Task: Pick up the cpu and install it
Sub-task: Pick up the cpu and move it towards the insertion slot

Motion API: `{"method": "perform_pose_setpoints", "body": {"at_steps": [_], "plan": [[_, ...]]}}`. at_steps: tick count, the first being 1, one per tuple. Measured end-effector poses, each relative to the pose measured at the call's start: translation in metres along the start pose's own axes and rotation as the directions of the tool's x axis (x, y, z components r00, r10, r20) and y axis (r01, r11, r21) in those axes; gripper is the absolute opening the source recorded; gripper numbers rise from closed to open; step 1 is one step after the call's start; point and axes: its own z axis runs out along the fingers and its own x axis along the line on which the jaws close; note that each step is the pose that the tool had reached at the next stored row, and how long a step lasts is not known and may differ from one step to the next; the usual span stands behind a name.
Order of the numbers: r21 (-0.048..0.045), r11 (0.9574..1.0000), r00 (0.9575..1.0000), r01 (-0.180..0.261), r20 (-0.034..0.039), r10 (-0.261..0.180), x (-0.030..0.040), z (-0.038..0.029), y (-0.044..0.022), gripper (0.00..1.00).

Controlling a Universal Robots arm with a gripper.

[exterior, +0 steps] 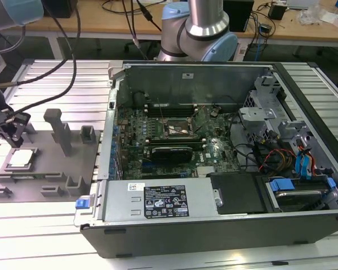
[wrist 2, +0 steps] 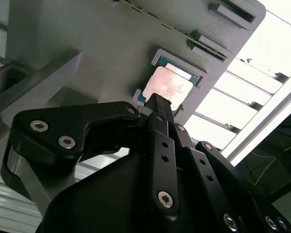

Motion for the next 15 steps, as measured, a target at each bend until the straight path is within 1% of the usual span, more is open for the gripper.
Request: {"method": "perform_pose_setpoints", "body": {"at_steps": [5,10,14,15], "plan": [[0.0,1.0,1.0,0.0,0.0,0.0,0.0056,0.0083,-0.0014,0.11],[0.0,1.0,1.0,0.0,-0.0001,0.0,0.009,0.0171,-0.0038,0.11],[0.0,1.0,1.0,0.0,-0.0001,0.0,0.0124,0.0295,-0.0052,0.11],[0.0,1.0,1.0,0.0,0.0,0.0,0.0135,0.0312,-0.0054,0.11]]}}
